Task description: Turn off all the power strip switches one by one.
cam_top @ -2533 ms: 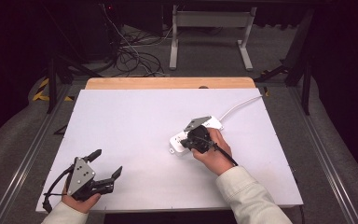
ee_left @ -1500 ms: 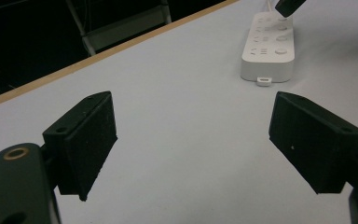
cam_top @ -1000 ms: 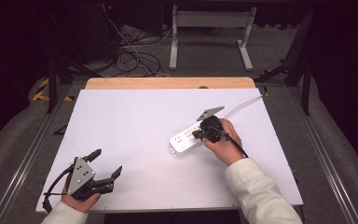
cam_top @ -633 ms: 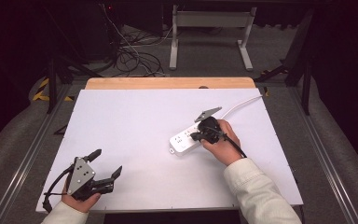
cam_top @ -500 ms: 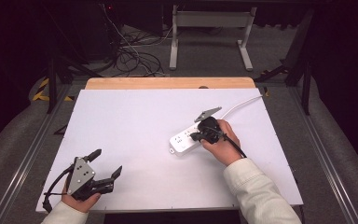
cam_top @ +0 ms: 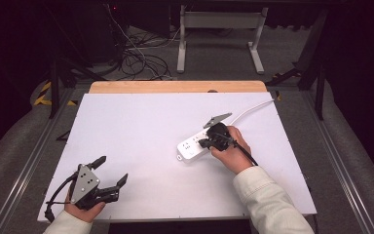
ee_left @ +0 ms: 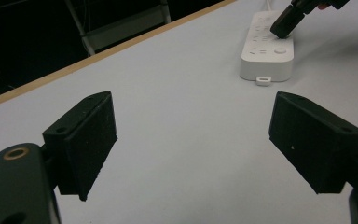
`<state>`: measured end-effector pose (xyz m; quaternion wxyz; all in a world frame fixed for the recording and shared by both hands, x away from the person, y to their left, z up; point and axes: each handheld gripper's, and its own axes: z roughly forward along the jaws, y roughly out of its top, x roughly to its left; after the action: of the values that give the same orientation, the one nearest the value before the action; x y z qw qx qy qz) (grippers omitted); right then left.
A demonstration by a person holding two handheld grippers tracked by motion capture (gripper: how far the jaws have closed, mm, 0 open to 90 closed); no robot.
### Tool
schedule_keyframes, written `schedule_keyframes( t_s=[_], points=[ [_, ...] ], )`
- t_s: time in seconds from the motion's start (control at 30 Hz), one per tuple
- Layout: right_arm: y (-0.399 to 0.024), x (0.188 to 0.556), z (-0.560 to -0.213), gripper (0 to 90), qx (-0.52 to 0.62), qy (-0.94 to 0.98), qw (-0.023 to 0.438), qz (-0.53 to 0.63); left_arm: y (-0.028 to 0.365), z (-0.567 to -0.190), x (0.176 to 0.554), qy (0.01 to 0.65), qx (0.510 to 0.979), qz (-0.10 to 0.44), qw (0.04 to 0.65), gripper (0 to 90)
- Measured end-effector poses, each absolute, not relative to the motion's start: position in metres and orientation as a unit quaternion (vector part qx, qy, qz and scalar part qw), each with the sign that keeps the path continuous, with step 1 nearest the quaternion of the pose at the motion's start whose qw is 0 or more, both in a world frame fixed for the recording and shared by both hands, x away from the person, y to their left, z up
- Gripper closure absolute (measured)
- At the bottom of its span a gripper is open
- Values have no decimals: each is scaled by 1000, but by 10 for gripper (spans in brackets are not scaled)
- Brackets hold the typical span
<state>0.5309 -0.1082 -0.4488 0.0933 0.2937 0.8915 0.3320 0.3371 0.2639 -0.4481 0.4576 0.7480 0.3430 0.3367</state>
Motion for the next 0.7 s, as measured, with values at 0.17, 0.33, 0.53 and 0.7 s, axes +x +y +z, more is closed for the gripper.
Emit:
schedule_keyframes(
  t_s=[0.17,0.33,0.53,0.7],
  points=[
    [-106,528,-448,900,290,894,104,325,264,-448,337,343,748,337,458,157],
    [-105,527,-449,900,289,894,110,325,263,-448,337,344,748,335,458,157],
    [-107,527,-450,900,296,890,105,330,263,-448,337,344,748,335,459,157],
    [-107,527,-450,900,297,889,104,332,263,-448,337,344,748,335,458,157]
  ],
)
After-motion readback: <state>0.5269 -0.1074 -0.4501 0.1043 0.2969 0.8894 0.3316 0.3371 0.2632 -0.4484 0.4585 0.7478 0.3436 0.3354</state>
